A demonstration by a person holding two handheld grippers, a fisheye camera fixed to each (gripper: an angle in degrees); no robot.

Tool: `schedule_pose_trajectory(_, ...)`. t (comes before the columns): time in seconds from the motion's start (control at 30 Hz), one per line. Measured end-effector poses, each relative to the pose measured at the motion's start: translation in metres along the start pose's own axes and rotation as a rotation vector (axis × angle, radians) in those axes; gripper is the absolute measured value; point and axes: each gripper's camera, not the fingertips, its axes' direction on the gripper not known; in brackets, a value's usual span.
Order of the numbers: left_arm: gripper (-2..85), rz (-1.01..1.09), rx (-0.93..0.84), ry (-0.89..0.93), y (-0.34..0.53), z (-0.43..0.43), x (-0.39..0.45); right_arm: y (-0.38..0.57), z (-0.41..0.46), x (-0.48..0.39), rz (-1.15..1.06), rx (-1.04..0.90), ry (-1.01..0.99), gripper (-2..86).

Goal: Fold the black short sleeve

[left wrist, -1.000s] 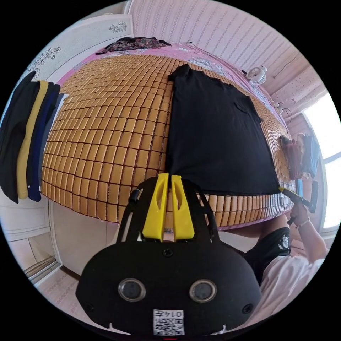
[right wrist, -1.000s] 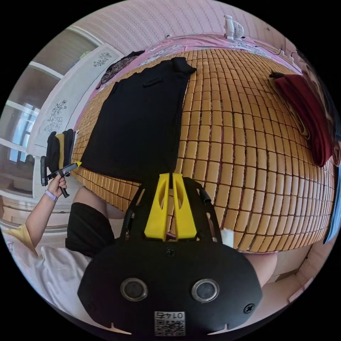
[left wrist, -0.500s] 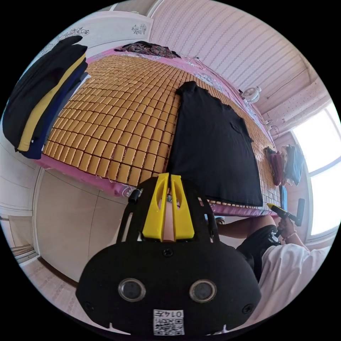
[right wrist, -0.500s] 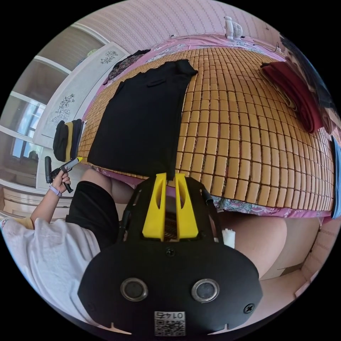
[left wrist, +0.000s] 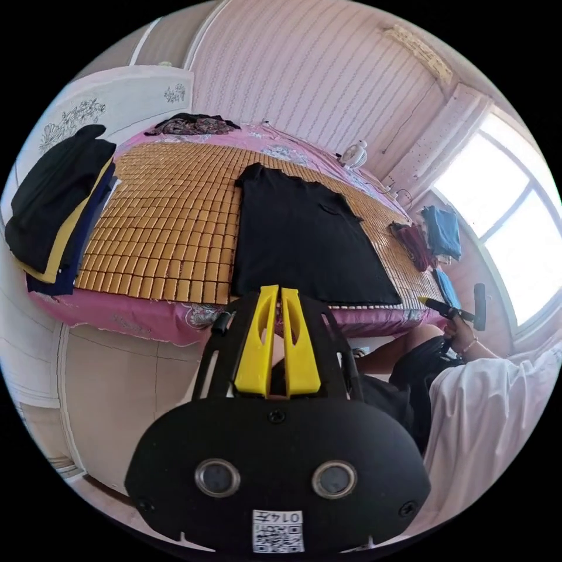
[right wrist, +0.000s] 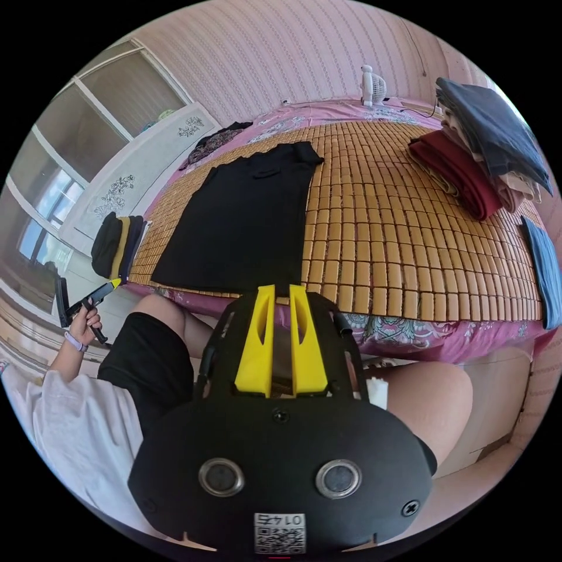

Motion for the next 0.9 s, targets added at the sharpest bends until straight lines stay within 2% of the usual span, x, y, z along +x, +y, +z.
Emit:
schedule_pose_trajectory(0.2,1.6,0.191,0.122,-0.002,-0.013,-0.026,0.074,0.048,-0.034,-0.038,-0.061,0.138,0.020,4.1)
schedule_pose_trajectory(0.3,2.3,0.256,0.075,0.013,-0.019,-0.025,0.114,0.073,-0.060,-0.060,-0.096,0.280,0.091,3.4)
schedule_pose_trajectory(0.47,2.5,0.363,0.074,0.042,-0.027,-0.030,0.168,0.108,-0.086,-0.080,-0.108,0.408,0.110,3.8)
schedule_pose_trajectory(0.73,3.4,0.400,0.057,0.044,-0.081,-0.043,0.203,0.124,-0.091,-0.087,-0.127,0.437,0.090,5.4)
schedule_pose_trajectory(0.9,3.5,0.381,-0.008,0.000,-0.146,-0.028,0.198,0.076,-0.054,-0.074,-0.136,0.341,0.139,5.7)
